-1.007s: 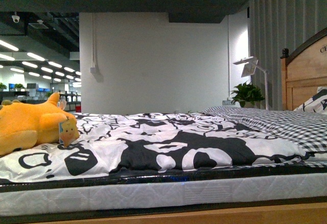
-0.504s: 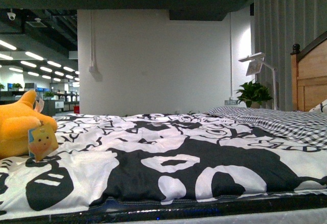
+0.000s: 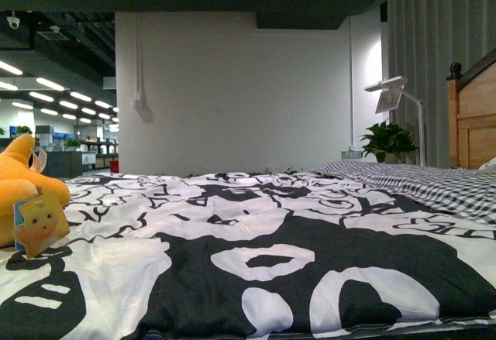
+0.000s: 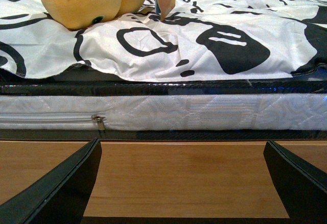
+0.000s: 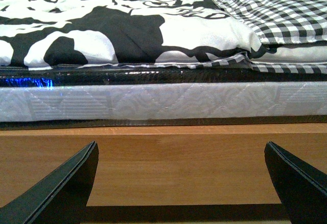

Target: Put away toys

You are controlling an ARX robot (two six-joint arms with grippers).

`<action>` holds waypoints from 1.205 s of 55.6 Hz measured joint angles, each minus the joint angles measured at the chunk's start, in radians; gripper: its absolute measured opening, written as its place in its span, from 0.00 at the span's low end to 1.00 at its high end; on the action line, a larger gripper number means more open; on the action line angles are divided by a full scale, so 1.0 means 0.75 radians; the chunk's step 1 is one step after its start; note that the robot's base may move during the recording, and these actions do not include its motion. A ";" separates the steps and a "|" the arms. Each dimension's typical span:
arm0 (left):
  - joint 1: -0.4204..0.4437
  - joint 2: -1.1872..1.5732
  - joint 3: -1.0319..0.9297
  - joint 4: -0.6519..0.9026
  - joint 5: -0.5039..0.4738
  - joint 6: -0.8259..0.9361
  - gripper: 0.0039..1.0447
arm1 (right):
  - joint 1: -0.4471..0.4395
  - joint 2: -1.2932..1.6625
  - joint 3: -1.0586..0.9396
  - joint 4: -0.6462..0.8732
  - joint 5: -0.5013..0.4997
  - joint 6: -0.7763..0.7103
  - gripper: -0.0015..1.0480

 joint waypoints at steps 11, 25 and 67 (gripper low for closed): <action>0.001 0.000 0.000 0.000 0.001 0.001 0.94 | 0.000 -0.001 0.000 0.000 0.006 0.000 0.94; 0.001 0.000 0.000 0.000 0.000 0.001 0.94 | 0.000 0.002 0.000 -0.001 0.005 0.000 0.94; 0.000 -0.001 0.000 0.001 0.003 0.002 0.94 | -0.001 0.001 0.000 0.000 0.001 0.000 0.94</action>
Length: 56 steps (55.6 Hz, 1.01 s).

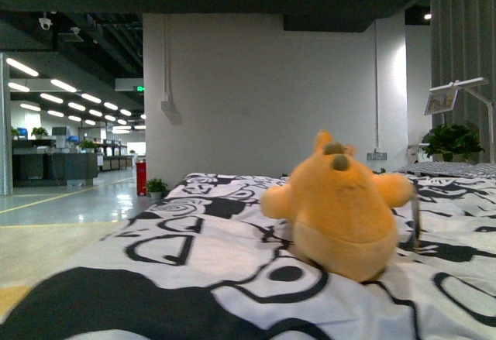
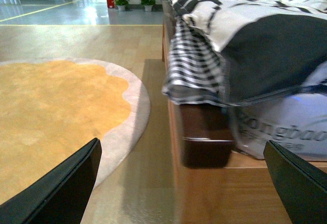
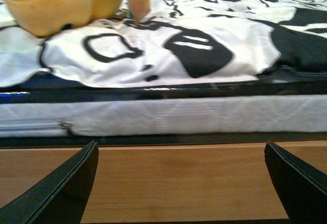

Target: Put away toys

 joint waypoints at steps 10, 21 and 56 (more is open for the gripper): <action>0.000 0.003 0.000 -0.001 -0.009 -0.001 0.94 | 0.000 0.001 0.000 0.000 -0.005 0.000 0.94; -0.001 0.002 0.000 -0.001 -0.008 -0.001 0.94 | 0.078 0.044 0.019 -0.071 0.240 0.016 0.94; -0.001 0.002 0.000 -0.001 -0.006 -0.001 0.94 | 0.418 1.142 0.348 0.976 0.613 -0.071 0.94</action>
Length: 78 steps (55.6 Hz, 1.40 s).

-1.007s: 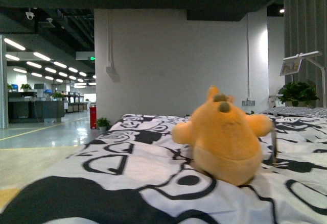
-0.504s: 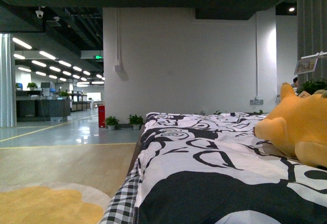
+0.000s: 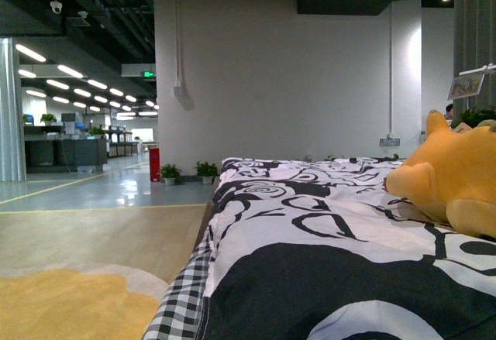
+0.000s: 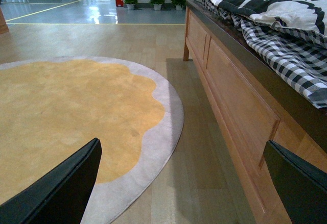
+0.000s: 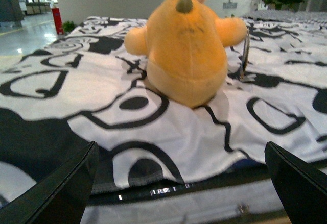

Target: Put away toys

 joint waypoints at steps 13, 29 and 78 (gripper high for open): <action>0.000 0.000 0.000 0.000 0.000 0.000 0.94 | -0.037 0.522 0.270 0.377 0.000 -0.146 0.94; 0.000 0.000 0.000 0.000 0.000 0.000 0.94 | -0.145 0.811 0.545 0.484 0.017 -0.298 0.94; 0.000 0.000 0.000 0.000 0.000 0.000 0.94 | -0.302 1.182 0.935 0.400 -0.002 -0.489 0.94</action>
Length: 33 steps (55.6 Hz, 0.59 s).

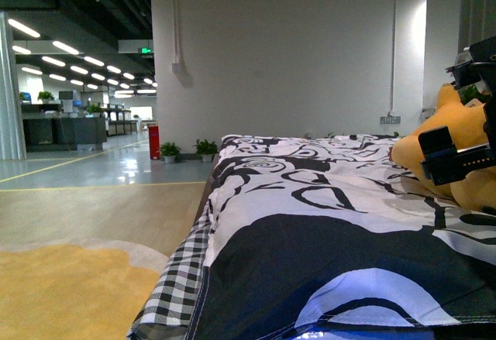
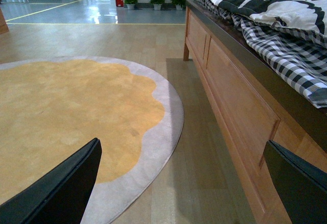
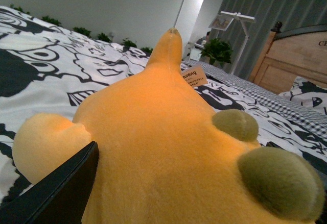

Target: Put away toys

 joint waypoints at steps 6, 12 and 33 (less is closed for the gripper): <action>0.000 0.000 0.000 0.000 0.000 0.000 0.94 | -0.022 0.007 0.000 0.000 0.001 -0.021 0.94; 0.000 0.000 0.000 0.000 0.000 0.000 0.94 | -0.026 0.007 -0.001 0.000 -0.009 -0.028 0.90; 0.000 0.000 0.000 0.000 0.000 0.000 0.94 | -0.011 -0.067 -0.002 -0.187 -0.165 0.048 0.25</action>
